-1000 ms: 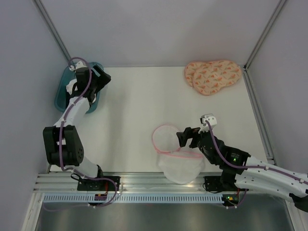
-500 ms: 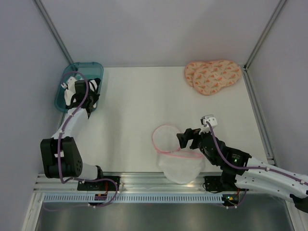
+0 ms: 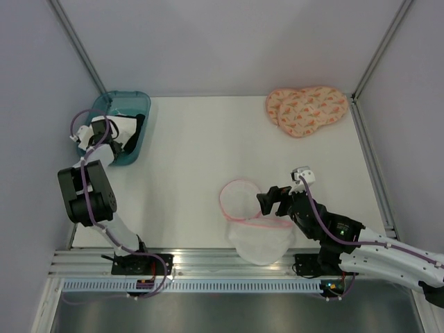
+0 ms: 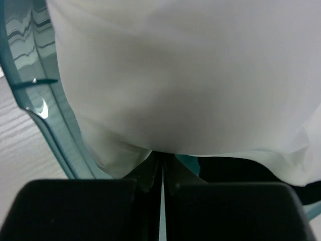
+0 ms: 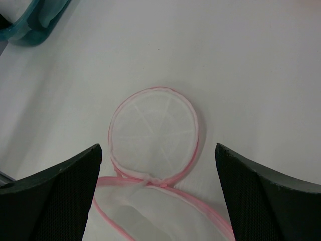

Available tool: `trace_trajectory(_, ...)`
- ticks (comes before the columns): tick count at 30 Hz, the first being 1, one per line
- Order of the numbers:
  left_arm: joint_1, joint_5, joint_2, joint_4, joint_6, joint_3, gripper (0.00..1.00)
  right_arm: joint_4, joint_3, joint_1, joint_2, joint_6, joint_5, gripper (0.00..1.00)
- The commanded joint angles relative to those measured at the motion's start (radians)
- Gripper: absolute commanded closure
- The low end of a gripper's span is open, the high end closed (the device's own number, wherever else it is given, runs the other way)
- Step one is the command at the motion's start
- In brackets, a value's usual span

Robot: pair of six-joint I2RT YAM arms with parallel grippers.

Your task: Unzip the laundry bag and remove the bra

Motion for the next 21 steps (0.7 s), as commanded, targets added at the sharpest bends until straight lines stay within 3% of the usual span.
trace_trajectory(1,0.033,0.072,0.069,-0.007,0.021,0.086,0.98,-0.01,0.006,0.0,0.0,0.012,0.018,0.02)
trace_trajectory(10,-0.051,0.322,-0.09,0.082,0.024,0.06,0.98,0.033,0.02,0.001,0.052,0.003,0.012,0.02)
trace_trajectory(13,-0.12,0.373,-0.193,0.069,0.007,0.015,0.78,0.008,0.025,0.001,0.049,0.017,0.048,0.02)
trace_trajectory(18,-0.26,0.48,-0.353,0.079,-0.018,-0.085,0.26,-0.107,0.04,0.0,0.018,0.095,0.144,0.02)
trace_trajectory(21,-0.356,0.554,-0.445,0.082,-0.019,-0.162,0.13,-0.183,0.06,0.001,0.032,0.138,0.177,0.02)
